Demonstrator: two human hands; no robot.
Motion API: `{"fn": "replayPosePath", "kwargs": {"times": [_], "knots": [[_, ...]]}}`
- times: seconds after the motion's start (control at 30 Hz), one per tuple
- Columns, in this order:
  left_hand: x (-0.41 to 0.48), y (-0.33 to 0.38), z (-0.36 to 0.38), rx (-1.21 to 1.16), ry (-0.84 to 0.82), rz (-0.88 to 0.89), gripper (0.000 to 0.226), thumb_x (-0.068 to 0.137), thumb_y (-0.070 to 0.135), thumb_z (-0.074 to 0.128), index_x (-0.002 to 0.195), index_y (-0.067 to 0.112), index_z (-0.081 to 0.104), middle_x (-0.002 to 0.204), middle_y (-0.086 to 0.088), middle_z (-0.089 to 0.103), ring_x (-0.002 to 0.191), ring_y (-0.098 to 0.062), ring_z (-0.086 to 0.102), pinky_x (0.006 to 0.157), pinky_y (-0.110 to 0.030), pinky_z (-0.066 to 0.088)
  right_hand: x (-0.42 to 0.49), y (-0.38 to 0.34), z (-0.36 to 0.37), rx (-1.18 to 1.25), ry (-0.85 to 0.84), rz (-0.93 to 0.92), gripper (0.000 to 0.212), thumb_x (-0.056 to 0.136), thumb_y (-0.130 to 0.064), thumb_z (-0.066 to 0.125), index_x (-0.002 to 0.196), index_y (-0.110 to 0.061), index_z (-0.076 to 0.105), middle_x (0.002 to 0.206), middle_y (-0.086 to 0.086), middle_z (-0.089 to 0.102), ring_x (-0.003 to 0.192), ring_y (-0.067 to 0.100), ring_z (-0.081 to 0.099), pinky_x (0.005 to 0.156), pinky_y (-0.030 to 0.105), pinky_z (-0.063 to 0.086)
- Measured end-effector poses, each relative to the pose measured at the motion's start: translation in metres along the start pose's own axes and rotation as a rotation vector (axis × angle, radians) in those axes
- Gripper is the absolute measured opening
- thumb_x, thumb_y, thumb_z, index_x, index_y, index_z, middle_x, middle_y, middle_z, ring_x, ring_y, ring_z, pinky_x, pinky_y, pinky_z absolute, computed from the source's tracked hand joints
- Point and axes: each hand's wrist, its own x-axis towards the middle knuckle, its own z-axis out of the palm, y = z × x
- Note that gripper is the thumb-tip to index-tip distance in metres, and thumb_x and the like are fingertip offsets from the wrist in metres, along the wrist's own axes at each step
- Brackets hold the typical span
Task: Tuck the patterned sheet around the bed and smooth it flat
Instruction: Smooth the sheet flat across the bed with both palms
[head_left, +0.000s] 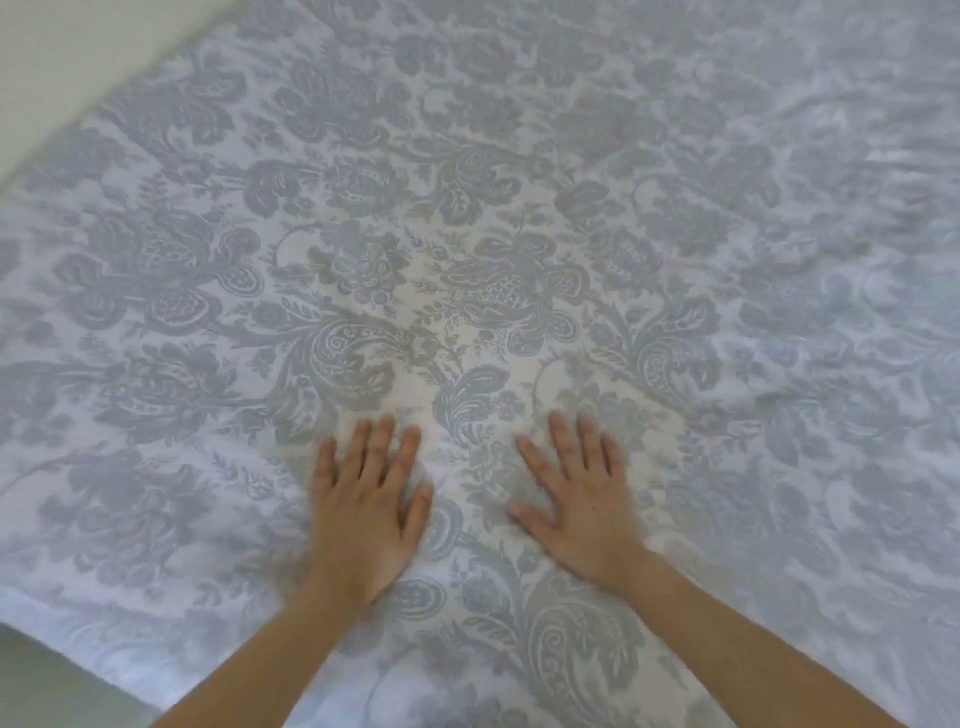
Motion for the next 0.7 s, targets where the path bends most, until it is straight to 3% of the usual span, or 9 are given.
{"fn": "replayPosePath", "kwargs": {"times": [0.1,0.17,0.27,0.33,0.37,0.43,0.5,0.57,0.7], "knots": [[-0.067,-0.01,0.007,-0.014,-0.033,0.054,0.057,0.093,0.044,0.03,0.143,0.018,0.039,0.15,-0.009,0.035,0.141,-0.028,0.027,0.113,-0.053,0.02,-0.095,-0.052,0.047,0.05,-0.009,-0.403,0.057,0.092,-0.063,0.032,0.144,-0.04,0.031,0.154,0.002,0.03,0.143,0.035,0.018,0.111,0.055,0.018],[-0.104,-0.014,-0.002,-0.004,-0.074,0.114,0.055,0.091,0.041,0.036,0.14,0.017,0.045,0.146,-0.01,0.042,0.137,-0.03,0.035,0.11,-0.054,0.026,-0.137,-0.067,0.056,0.013,-0.072,-0.528,0.043,0.099,-0.054,0.026,0.136,-0.04,0.04,0.14,-0.007,0.051,0.142,0.027,0.027,0.108,0.049,0.027],[-0.103,-0.026,-0.031,-0.056,-0.081,0.228,0.044,0.093,0.038,0.034,0.104,0.018,0.071,0.101,-0.003,0.068,0.095,-0.025,0.06,0.08,-0.038,0.042,-0.111,-0.043,0.021,0.279,-0.036,-0.619,0.04,0.1,-0.045,0.029,0.13,-0.033,0.052,0.13,-0.013,0.059,0.127,0.007,0.048,0.104,0.038,0.035],[-0.059,-0.029,-0.055,-0.086,0.033,0.291,0.047,0.095,0.034,0.032,0.074,0.016,0.07,0.078,0.001,0.065,0.072,-0.024,0.06,0.066,-0.033,0.038,-0.055,-0.017,-0.02,0.387,0.19,-0.485,0.039,0.098,-0.041,0.039,0.123,-0.023,0.063,0.122,-0.007,0.065,0.111,0.008,0.061,0.093,0.038,0.047],[-0.025,-0.027,-0.063,-0.078,0.112,0.31,0.042,0.092,0.031,0.036,0.075,0.015,0.071,0.082,-0.003,0.068,0.074,-0.028,0.063,0.069,-0.034,0.039,-0.018,-0.006,-0.039,0.37,0.298,-0.367,0.039,0.096,-0.04,0.043,0.12,-0.018,0.065,0.12,-0.001,0.067,0.108,0.014,0.064,0.091,0.042,0.05],[0.049,-0.007,-0.075,-0.009,0.192,0.27,0.04,0.088,0.033,0.039,0.102,0.014,0.072,0.113,-0.014,0.067,0.103,-0.036,0.062,0.09,-0.042,0.041,0.055,0.016,-0.072,0.173,0.313,-0.052,0.046,0.094,-0.042,0.041,0.133,-0.019,0.053,0.137,0.006,0.054,0.124,0.021,0.054,0.103,0.052,0.039],[0.101,0.031,-0.07,0.01,0.104,0.17,0.05,0.093,0.04,0.033,0.135,0.019,0.05,0.145,-0.018,0.041,0.134,-0.041,0.035,0.109,-0.054,0.023,0.087,0.044,-0.069,0.023,0.108,0.265,0.058,0.097,-0.051,0.027,0.15,-0.029,0.018,0.158,0.003,0.018,0.144,0.023,0.019,0.112,0.057,0.012],[0.112,0.067,-0.038,0.046,0.028,0.193,0.056,0.096,0.046,0.022,0.148,0.025,0.026,0.157,-0.011,0.018,0.144,-0.038,0.01,0.114,-0.059,0.006,0.052,0.076,-0.035,-0.011,0.018,0.518,0.064,0.094,-0.06,0.008,0.15,-0.032,-0.005,0.16,0.002,-0.003,0.147,0.025,-0.002,0.112,0.06,0.002],[0.014,0.092,0.014,0.089,-0.024,0.397,0.058,0.094,0.048,0.027,0.148,0.028,0.025,0.156,-0.009,0.022,0.144,-0.041,0.011,0.112,-0.063,0.007,-0.135,0.069,0.026,0.089,0.0,0.9,0.068,0.088,-0.062,-0.008,0.147,-0.03,-0.012,0.16,0.007,0.0,0.146,0.027,-0.001,0.117,0.05,0.006]]}}
